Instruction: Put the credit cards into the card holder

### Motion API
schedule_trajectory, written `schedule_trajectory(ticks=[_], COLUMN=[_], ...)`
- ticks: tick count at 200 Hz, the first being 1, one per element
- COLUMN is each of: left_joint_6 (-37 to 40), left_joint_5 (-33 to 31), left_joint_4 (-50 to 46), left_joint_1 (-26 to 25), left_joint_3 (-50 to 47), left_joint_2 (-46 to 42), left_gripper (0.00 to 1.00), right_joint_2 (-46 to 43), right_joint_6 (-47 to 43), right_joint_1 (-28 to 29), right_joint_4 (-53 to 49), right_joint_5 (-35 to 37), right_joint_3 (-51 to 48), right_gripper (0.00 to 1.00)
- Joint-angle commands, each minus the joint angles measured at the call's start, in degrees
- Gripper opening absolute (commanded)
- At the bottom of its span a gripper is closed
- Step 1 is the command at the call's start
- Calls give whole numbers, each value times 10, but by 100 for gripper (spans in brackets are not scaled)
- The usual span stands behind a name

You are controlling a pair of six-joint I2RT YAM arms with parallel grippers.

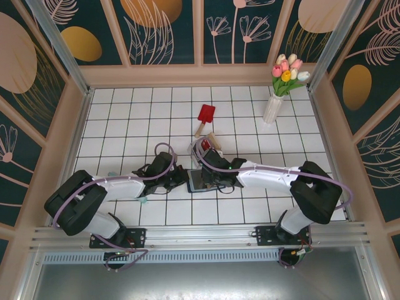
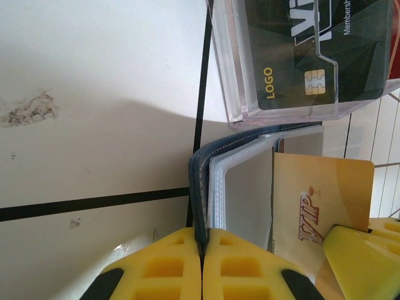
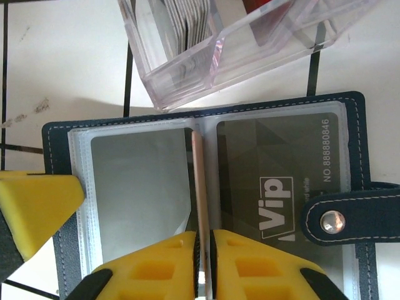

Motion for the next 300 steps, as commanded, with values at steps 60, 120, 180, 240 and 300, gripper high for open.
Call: schedule_trajectory(ticks=[60, 120, 180, 240, 300], left_joint_6=[11, -13, -26, -35, -41], left_joint_5=[2, 9, 9, 3, -2], left_joint_4=[20, 42, 47, 49, 47], left_joint_1=[-3, -3, -3, -3, -3], left_joint_3=[-6, -12, -12, -13, -15], left_joint_2=[-33, -62, -59, -59, -60], left_gripper=[0, 0, 0, 0, 0], right_joint_2=[-100, -89, -44, -23, 10], right_joint_6=[-23, -1, 11, 14, 18], right_joint_1=[2, 52, 88, 98, 130], right_joint_4=[-30, 73, 105, 114, 52], right_joint_5=[52, 86, 131, 136, 212], right_joint_3=[16, 4, 14, 18, 53], right_gripper=[1, 0, 0, 0, 0])
